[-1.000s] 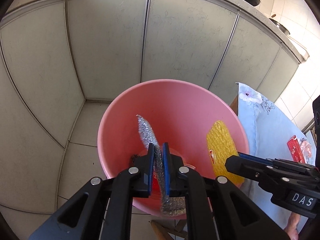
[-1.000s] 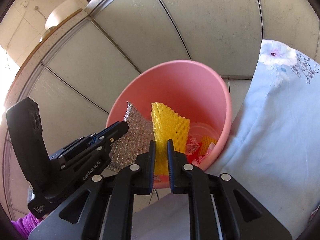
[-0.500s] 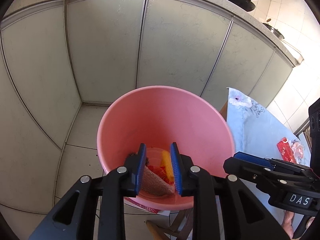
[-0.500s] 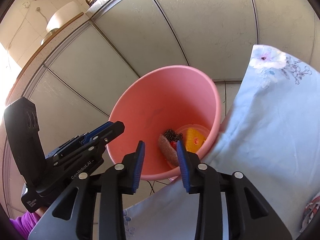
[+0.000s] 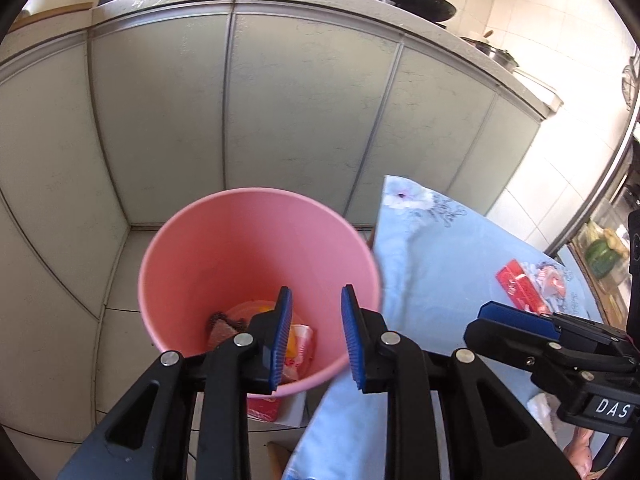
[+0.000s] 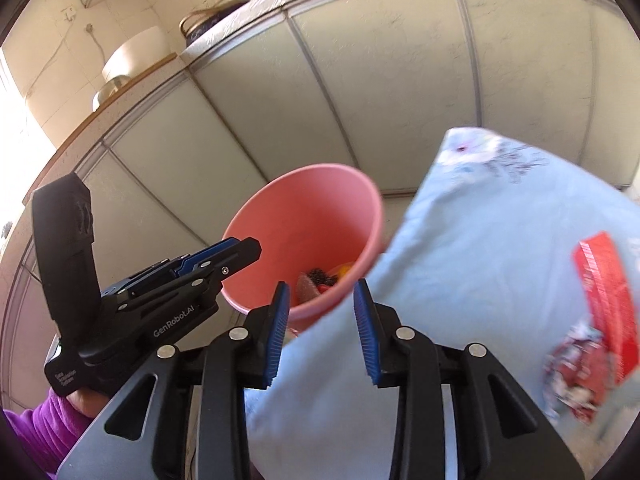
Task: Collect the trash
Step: 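Move both open tools from the pink bucket back to the trash on the table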
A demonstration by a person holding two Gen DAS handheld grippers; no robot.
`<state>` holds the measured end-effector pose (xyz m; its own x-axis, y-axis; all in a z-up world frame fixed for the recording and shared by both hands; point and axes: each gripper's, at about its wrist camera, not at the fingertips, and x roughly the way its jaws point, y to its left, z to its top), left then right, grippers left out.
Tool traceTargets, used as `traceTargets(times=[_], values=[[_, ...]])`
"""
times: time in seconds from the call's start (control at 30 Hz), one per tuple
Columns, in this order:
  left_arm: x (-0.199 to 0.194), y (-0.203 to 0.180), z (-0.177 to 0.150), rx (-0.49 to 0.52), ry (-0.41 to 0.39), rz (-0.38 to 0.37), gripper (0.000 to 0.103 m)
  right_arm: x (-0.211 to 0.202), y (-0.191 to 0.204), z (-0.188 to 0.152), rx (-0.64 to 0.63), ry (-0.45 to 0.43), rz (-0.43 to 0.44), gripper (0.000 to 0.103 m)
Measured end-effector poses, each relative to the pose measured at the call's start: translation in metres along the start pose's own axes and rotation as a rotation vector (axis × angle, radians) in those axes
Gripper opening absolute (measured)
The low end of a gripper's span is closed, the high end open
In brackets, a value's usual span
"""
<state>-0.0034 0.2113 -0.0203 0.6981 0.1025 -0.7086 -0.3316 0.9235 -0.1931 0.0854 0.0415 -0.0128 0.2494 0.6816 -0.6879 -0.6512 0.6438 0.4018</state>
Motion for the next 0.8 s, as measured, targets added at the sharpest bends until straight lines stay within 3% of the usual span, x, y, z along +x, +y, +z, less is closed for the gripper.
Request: traceTargets(times=[0.2,0.47,0.8], values=[[-0.003,-0.033,-0.003,0.034,0.016,-0.068,0.024,-0.053,-0.030,-0.017,0.049,-0.069,-0.088,0.034],[-0.008,-0.092,-0.019,0.160,0.049,-0.153,0.024,-0.122,-0.090,-0.052,0.156,-0.159,-0.221,0.034],[-0.006,-0.166,-0.058,0.322,0.139,-0.283,0.024,-0.174,-0.148,-0.108,0.317,-0.215,-0.308,0.034]])
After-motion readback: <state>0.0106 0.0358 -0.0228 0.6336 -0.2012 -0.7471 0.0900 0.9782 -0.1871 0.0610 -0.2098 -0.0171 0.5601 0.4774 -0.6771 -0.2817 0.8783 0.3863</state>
